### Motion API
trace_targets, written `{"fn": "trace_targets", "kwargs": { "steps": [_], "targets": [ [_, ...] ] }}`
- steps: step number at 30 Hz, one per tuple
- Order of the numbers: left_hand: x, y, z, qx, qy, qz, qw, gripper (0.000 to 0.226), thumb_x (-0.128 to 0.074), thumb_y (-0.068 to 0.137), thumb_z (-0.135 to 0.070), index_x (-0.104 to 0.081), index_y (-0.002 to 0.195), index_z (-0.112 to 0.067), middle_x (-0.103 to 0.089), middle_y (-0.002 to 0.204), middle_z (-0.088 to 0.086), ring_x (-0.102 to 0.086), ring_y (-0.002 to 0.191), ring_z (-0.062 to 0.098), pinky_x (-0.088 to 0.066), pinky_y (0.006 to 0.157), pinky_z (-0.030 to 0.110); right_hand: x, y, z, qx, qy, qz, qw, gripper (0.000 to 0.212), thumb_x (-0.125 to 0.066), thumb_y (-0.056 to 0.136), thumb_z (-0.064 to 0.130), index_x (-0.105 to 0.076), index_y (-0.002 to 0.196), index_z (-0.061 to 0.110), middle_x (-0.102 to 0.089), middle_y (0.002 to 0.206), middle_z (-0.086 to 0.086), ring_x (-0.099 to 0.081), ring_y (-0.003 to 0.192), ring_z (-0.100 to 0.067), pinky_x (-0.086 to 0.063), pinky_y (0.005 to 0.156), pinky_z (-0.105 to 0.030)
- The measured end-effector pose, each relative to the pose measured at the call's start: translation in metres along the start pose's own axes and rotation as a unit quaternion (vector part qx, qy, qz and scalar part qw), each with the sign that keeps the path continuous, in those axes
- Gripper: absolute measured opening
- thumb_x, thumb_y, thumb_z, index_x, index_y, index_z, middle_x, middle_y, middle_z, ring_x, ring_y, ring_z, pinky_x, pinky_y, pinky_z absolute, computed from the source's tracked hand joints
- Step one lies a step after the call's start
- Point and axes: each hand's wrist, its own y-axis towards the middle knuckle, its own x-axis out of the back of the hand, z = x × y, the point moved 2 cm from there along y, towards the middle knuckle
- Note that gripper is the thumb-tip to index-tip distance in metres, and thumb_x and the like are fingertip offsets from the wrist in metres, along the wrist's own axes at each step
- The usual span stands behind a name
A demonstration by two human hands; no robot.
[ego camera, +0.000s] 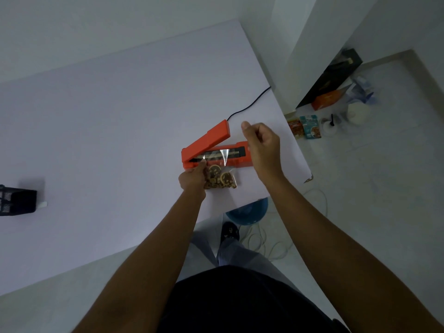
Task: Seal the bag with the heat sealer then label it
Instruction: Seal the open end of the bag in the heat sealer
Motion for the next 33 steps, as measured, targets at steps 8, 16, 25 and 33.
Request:
{"fn": "trace_targets", "kwargs": {
  "steps": [8, 16, 25, 33],
  "targets": [
    [-0.002, -0.001, -0.002, 0.007, 0.001, -0.001, 1.000, 0.036, -0.078, 0.081, -0.034, -0.065, 0.106, -0.010, -0.074, 0.100, 0.003, -0.071, 0.093, 0.024, -0.058, 0.090, 0.044, -0.009, 0.006, 0.026, 0.043, -0.011, 0.063, 0.997, 0.036, -0.076, 0.087, 0.033, -0.056, 0.081, 0.004, -0.049, 0.068, 0.002, -0.045, 0.064, -0.010, -0.045, 0.061, -0.021],
    [-0.001, 0.001, -0.002, -0.001, 0.002, -0.001, 1.000, 0.034, -0.081, 0.078, -0.032, -0.065, 0.098, -0.009, -0.073, 0.097, 0.006, -0.071, 0.092, 0.026, -0.059, 0.088, 0.048, 0.013, 0.008, -0.007, -0.025, -0.022, 0.006, 0.999, 0.021, -0.073, 0.088, 0.024, -0.057, 0.080, 0.013, -0.056, 0.071, 0.003, -0.053, 0.066, -0.006, -0.049, 0.062, -0.017],
    [-0.001, 0.000, -0.003, -0.001, -0.015, 0.003, 1.000, 0.041, -0.083, 0.076, -0.032, -0.064, 0.103, -0.007, -0.072, 0.102, 0.007, -0.070, 0.096, 0.027, -0.058, 0.091, 0.049, 0.017, 0.016, -0.050, -0.117, -0.005, -0.002, 0.993, 0.023, -0.079, 0.082, 0.034, -0.061, 0.084, 0.020, -0.068, 0.086, -0.005, -0.064, 0.081, -0.016, -0.057, 0.075, -0.034],
    [-0.003, -0.001, -0.003, 0.005, -0.027, 0.000, 1.000, 0.039, -0.082, 0.077, -0.034, -0.064, 0.101, -0.010, -0.071, 0.096, 0.005, -0.070, 0.094, 0.026, -0.058, 0.090, 0.048, 0.020, 0.019, -0.073, -0.187, 0.026, 0.002, 0.982, 0.024, -0.080, 0.082, 0.033, -0.061, 0.085, 0.020, -0.065, 0.083, -0.004, -0.058, 0.072, -0.017, -0.051, 0.068, -0.031]
  ]
}}
